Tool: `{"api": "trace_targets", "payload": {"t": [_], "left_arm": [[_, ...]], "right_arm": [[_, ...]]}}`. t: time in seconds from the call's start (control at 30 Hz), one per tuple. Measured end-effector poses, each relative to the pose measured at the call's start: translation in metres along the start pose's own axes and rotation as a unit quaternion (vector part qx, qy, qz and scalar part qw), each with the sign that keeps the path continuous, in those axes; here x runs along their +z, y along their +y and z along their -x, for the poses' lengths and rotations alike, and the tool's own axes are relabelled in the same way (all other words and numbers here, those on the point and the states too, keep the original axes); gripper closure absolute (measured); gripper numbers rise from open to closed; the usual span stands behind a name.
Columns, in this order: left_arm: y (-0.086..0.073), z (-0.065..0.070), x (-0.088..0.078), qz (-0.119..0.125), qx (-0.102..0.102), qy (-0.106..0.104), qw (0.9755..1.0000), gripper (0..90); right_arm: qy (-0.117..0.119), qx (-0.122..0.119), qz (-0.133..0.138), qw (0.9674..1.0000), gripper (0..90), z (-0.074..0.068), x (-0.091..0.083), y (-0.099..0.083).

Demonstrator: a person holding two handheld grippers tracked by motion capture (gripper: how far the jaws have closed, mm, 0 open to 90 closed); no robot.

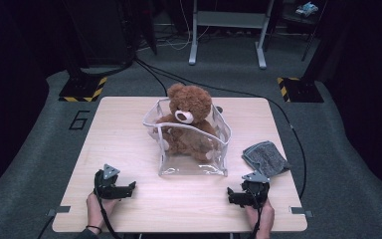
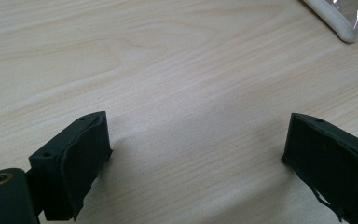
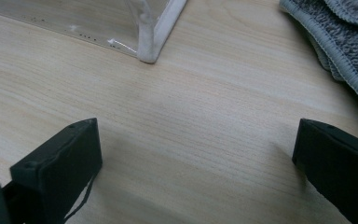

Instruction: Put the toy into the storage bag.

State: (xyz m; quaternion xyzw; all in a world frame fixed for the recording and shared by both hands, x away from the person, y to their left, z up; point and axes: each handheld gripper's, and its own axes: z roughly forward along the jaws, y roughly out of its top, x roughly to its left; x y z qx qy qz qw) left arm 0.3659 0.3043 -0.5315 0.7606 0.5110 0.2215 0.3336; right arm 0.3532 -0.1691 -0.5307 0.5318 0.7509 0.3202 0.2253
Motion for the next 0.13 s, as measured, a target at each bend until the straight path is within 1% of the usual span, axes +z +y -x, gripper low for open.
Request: {"api": "trace_targets", "payload": {"t": [0.03, 0.1, 0.13], "left_arm": [[-0.0001, -0.0001, 0.0002, 0.002, -0.001, 0.001, 1.0000, 6.7], [0.0000, -0.0002, 0.0000, -0.001, 0.001, 0.002, 1.0000, 6.6], [-0.0001, -0.0001, 0.0002, 0.001, 0.000, 0.002, 1.0000, 6.6]], "right_arm": [[0.003, -0.002, -0.001, 1.0000, 0.4, 0.0003, -0.0001, 0.0000], [0.002, -0.007, -0.002, 1.0000, 0.0, 0.0008, 0.0004, 0.0003], [0.003, -0.005, -0.002, 1.0000, 0.0, 0.0005, 0.0005, 0.0004]]}}
